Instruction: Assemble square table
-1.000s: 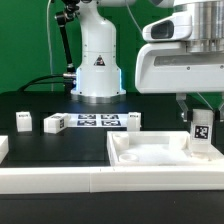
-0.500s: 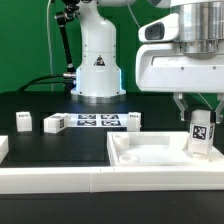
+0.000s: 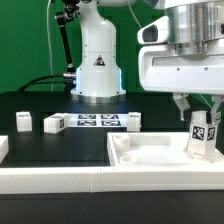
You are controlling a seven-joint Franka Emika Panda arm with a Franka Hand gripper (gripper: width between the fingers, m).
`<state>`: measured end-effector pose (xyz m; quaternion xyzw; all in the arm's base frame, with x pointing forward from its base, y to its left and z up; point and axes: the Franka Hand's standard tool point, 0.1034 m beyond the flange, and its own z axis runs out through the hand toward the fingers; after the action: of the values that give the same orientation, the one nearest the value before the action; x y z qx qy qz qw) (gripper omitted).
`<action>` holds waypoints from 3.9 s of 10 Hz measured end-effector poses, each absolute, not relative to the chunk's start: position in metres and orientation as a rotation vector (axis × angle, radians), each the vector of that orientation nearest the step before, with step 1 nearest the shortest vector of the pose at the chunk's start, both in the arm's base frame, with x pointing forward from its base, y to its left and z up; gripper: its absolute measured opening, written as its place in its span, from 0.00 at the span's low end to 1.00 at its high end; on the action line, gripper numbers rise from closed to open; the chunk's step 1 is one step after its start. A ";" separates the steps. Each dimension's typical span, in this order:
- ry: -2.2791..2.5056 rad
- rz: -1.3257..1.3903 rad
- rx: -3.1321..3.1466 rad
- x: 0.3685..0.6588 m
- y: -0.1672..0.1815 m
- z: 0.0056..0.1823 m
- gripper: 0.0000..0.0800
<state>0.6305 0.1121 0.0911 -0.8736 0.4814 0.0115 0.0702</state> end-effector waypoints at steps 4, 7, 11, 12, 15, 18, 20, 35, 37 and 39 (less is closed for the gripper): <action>1.456 0.036 -2.622 0.630 0.113 0.091 0.37; 1.276 0.036 -2.726 0.629 0.119 0.092 0.78; 0.737 0.017 -2.952 0.625 0.134 0.094 0.81; 0.634 0.012 -2.975 0.625 0.133 0.094 0.81; 0.338 -0.003 -3.023 0.625 0.133 0.094 0.81; -0.235 -0.040 -3.072 0.626 0.127 0.093 0.81; -0.571 -0.080 -3.043 0.630 0.119 0.092 0.81; -0.118 -0.065 -3.063 0.630 0.117 0.090 0.36; 0.155 -0.056 -3.060 0.630 0.117 0.090 0.36; 0.417 -0.045 -3.032 0.630 0.116 0.090 0.36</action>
Offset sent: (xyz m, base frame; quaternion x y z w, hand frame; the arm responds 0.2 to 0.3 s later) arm 0.0000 0.0000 0.0000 0.0000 0.0000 0.0000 1.0000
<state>0.6301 0.1163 0.0900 -0.9898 0.1362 -0.0146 0.0402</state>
